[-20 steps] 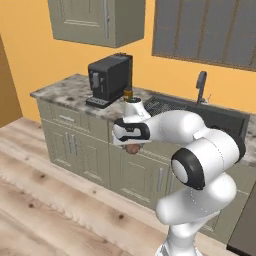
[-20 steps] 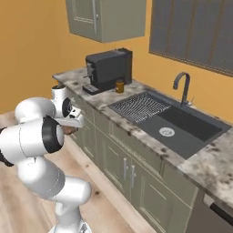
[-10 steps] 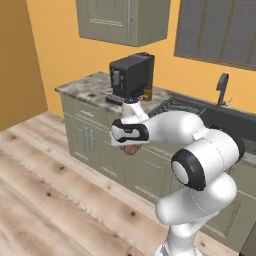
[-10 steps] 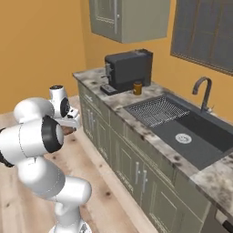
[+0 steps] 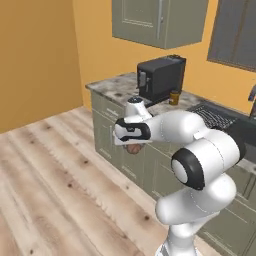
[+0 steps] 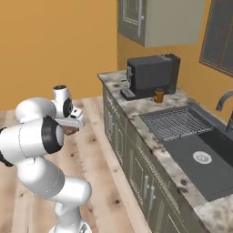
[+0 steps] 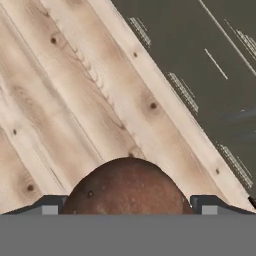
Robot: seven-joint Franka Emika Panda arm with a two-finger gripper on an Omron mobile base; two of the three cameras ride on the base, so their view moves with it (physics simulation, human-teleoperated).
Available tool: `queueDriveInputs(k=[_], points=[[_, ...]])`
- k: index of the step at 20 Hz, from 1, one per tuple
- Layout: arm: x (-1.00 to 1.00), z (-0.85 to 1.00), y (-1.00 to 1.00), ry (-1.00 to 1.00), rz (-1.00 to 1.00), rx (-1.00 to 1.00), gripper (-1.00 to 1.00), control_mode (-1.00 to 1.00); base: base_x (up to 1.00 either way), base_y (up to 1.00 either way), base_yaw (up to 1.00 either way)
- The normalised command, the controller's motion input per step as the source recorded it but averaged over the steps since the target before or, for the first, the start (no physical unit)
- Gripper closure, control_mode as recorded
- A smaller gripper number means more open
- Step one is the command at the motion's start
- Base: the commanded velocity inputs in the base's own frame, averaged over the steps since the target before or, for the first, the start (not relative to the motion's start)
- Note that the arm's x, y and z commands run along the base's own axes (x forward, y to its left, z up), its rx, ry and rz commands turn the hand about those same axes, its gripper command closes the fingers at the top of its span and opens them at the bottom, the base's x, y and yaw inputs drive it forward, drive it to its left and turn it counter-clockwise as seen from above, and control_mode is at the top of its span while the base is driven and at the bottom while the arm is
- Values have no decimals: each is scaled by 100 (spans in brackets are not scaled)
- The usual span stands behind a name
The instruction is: Turn on the sink faucet. Then move the potato from the counter to the sink. Turn off the sink. Move the vegetable from the sink to the pot next to the stove. Finally move the pot to the front left burner.
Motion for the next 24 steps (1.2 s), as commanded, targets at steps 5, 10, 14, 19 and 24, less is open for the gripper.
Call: queueDriveInputs(k=[5, 10, 14, 19, 24], points=[[0, 0, 0, 0, 0, 0, 100, 100, 36, -45, 47], [0, 0, 0, 0, 0, 0, 100, 100, 1, -28, 30], [0, 0, 0, 0, 0, 0, 100, 100, 0, 29, 25], [0, 0, 0, 0, 0, 0, 100, 100, 5, 48, 28], [0, 0, 0, 0, 0, 0, 100, 100, 31, 40, 30]])
